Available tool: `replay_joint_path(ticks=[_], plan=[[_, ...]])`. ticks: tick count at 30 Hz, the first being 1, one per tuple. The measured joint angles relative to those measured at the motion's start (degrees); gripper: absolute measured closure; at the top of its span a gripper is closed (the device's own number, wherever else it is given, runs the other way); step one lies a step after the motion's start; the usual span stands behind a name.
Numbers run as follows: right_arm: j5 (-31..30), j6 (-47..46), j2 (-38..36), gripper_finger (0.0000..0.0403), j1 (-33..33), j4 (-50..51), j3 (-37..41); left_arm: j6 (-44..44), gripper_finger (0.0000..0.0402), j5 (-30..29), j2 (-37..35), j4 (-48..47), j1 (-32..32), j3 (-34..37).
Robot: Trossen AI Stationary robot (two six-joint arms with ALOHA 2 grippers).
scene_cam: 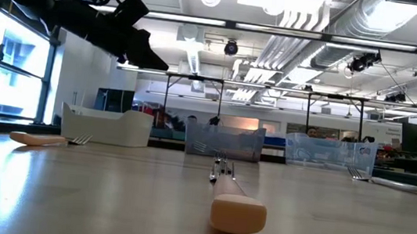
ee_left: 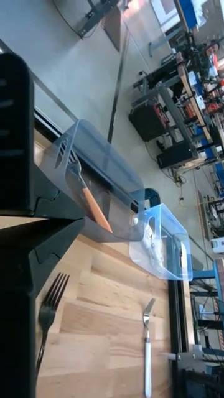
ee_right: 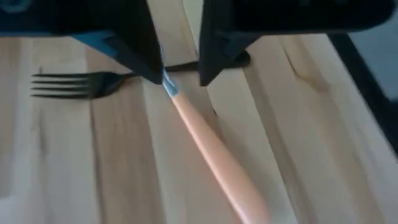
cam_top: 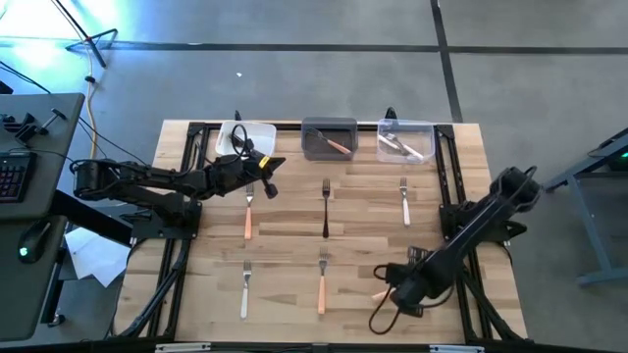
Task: Sort silverware by color (type)
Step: Put the bottom right orange fork into the black bin
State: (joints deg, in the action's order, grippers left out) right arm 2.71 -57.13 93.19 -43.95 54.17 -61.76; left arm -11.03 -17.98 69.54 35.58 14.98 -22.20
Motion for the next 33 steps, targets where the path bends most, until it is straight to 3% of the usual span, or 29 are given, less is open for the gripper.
replay_joint_path(ticks=[5, 9, 24, 33], plan=[[1.3, 5.3, 4.2, 0.0254, -0.1, 0.1, 0.0, 0.1, 0.0401, 0.0, 0.0, -0.9, 0.0, 0.0], [0.4, 9.2, 6.8, 0.0248, 0.1, 0.0, 0.0, 0.3, 0.0401, 0.0, 0.0, -1.4, 0.0, 0.0], [4.2, 14.1, 10.8, 0.0301, 0.0, -1.4, 2.0, 0.3, 0.0401, 0.0, 0.0, -1.5, 0.0, 0.0], [4.6, 17.5, 11.0, 0.0392, 0.9, -1.5, 1.3, 0.3, 0.0401, 0.0, 0.0, -1.5, 0.0, 0.0]])
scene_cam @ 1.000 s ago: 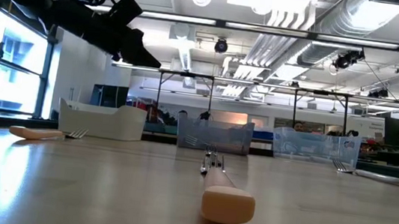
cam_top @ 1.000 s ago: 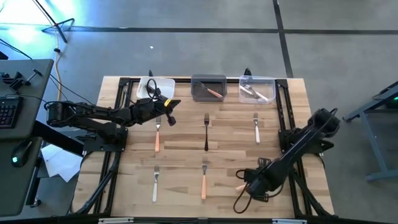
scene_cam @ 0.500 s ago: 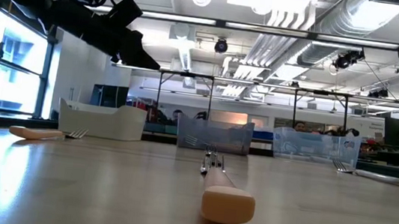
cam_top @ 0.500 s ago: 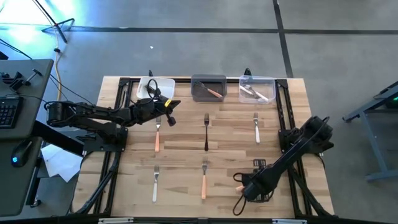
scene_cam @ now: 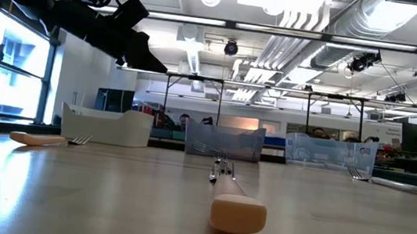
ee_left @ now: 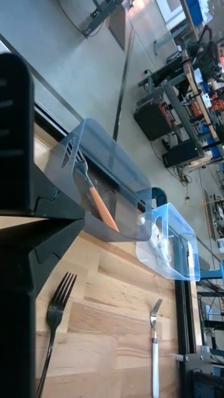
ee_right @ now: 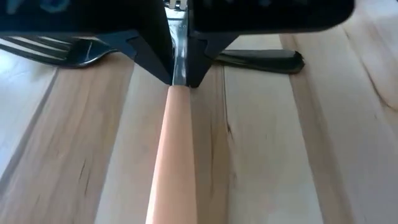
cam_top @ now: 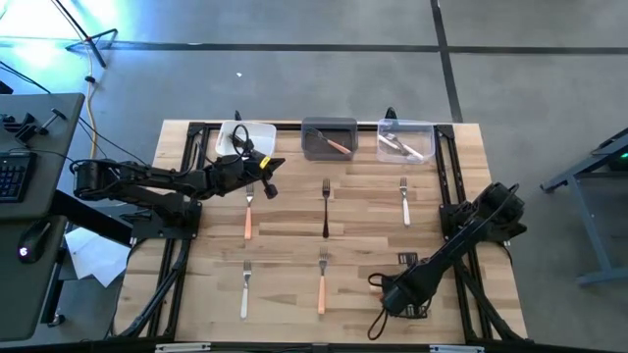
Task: Sort silverware by color (type)
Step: Put the bottom right orange fork into the black bin
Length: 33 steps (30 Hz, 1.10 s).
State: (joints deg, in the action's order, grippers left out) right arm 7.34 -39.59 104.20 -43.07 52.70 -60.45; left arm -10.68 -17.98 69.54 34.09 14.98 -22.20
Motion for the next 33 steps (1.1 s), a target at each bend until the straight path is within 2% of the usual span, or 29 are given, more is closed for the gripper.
replay_joint_path(ticks=[5, 8, 14, 19, 24, 30, 33], plan=[[-1.3, 1.3, 0.3, 0.0385, 0.9, 3.0, -2.2, 0.0, 0.0401, 0.0, 0.0, 0.0, 0.0, 0.0], [-2.6, 3.8, 0.3, 0.0394, 2.0, 5.3, -4.7, 0.5, 0.0401, 0.0, 0.0, -0.3, 0.0, 0.0], [-10.2, 12.8, 0.3, 0.0395, 7.2, 14.4, -11.2, 2.8, 0.0401, 0.0, 0.0, -0.7, -1.1, 0.0], [-20.6, 28.6, 0.2, 0.0396, 15.8, 23.0, -17.5, 3.3, 0.0401, 0.1, -0.1, -0.6, -3.1, 0.0], [-30.7, 48.6, 0.2, 0.0396, 28.7, 21.7, -22.5, 4.6, 0.0401, 0.1, -0.5, -0.2, -4.6, 0.0], [-30.6, 73.3, 0.1, 0.0397, 45.8, 8.0, -25.1, 5.7, 0.0401, -0.4, -0.9, 0.1, -5.3, 0.0], [-27.5, 82.1, 0.1, 0.0397, 52.9, 1.0, -25.4, 5.7, 0.0401, -0.4, -1.4, 0.2, -5.6, 0.0]])
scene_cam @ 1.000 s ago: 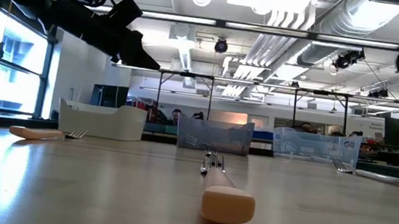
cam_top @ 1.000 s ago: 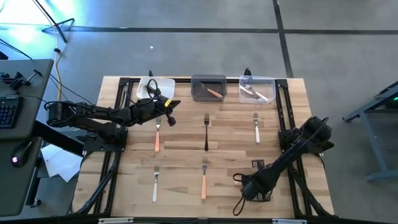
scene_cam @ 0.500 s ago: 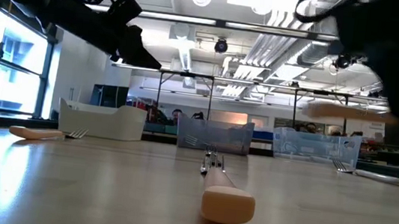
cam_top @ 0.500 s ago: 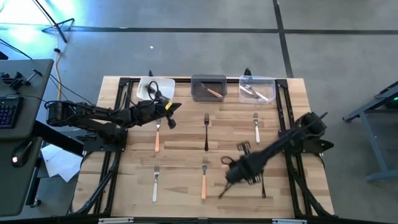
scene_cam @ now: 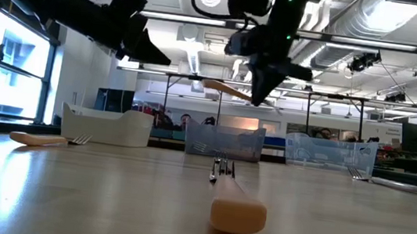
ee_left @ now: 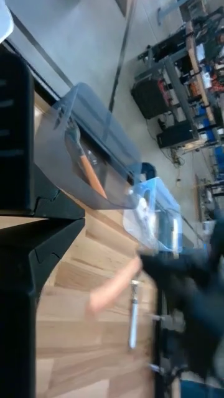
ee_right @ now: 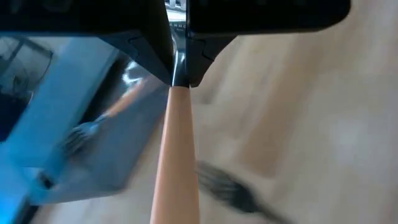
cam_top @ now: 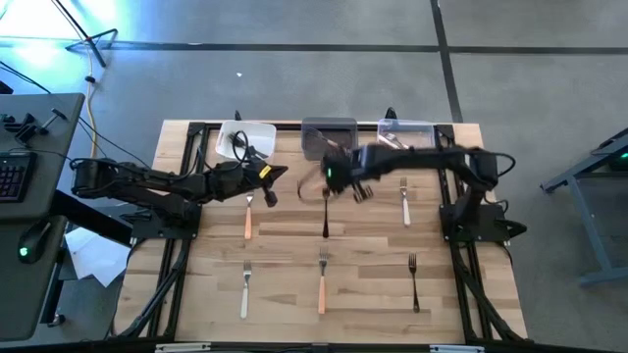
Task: Sort silverware by color (type)
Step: Put the bottom right orange fork into the black bin
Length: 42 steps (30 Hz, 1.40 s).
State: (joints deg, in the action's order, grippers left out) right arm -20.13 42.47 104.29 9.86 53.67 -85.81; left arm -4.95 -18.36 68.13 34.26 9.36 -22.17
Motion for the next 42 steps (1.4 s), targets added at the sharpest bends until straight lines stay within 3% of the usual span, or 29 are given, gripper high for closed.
replay_joint_path(ticks=[8, 12, 23, 42], plan=[[7.2, 14.5, 0.1, 0.0397, 11.2, -11.2, -0.1, -0.1, 0.0401, -0.5, -0.1, 2.9, 0.1, 0.0], [7.3, 20.3, 1.5, 0.0398, 14.3, -15.3, -0.1, -1.1, 0.0401, -2.2, -0.1, 3.0, 0.1, 0.0], [9.7, 21.8, 9.4, 0.0398, 20.1, -23.6, -0.1, -1.3, 0.0401, -3.8, -0.3, 4.3, 0.1, 0.0], [12.0, 21.3, 11.4, 0.0392, 22.5, -29.1, -0.1, 0.2, 0.0401, -4.0, -0.3, 5.6, 0.1, 0.0]])
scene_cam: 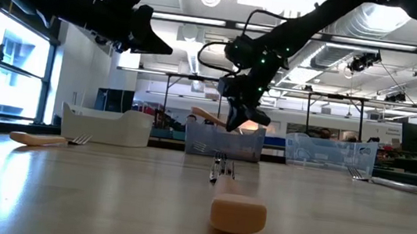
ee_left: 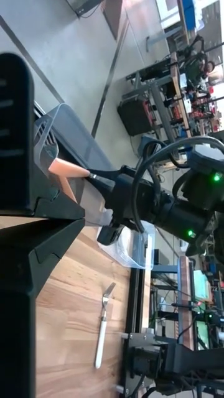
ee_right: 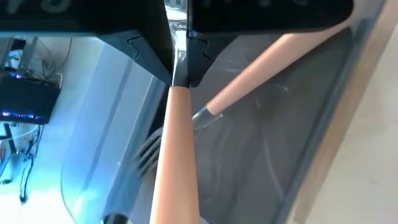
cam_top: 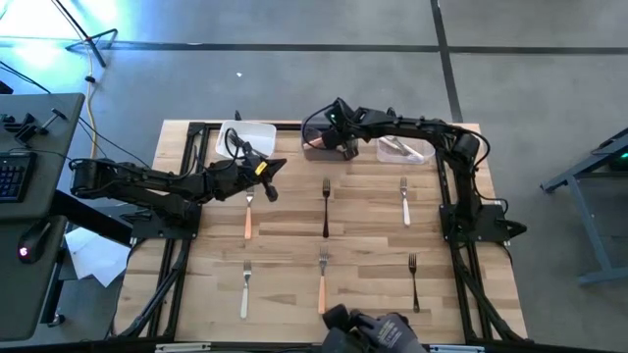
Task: Sort silverware by color (type)
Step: Put the bottom right orange fork into the black bin
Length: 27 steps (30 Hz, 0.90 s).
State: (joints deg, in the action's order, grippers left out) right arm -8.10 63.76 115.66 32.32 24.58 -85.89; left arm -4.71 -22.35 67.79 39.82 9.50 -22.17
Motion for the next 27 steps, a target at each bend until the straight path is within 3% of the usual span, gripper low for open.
replay_joint_path(ticks=[21, 27], plan=[[-0.6, -0.4, 2.3, 0.0390, 1.3, -0.2, -0.1, -0.3, 0.0401, 0.1, 0.0, 0.5, 0.0, 0.0], [-1.1, -0.8, 2.2, 0.0331, 0.9, -1.2, 0.0, -0.3, 0.0401, 0.1, 0.0, 0.5, 0.0, 0.0]])
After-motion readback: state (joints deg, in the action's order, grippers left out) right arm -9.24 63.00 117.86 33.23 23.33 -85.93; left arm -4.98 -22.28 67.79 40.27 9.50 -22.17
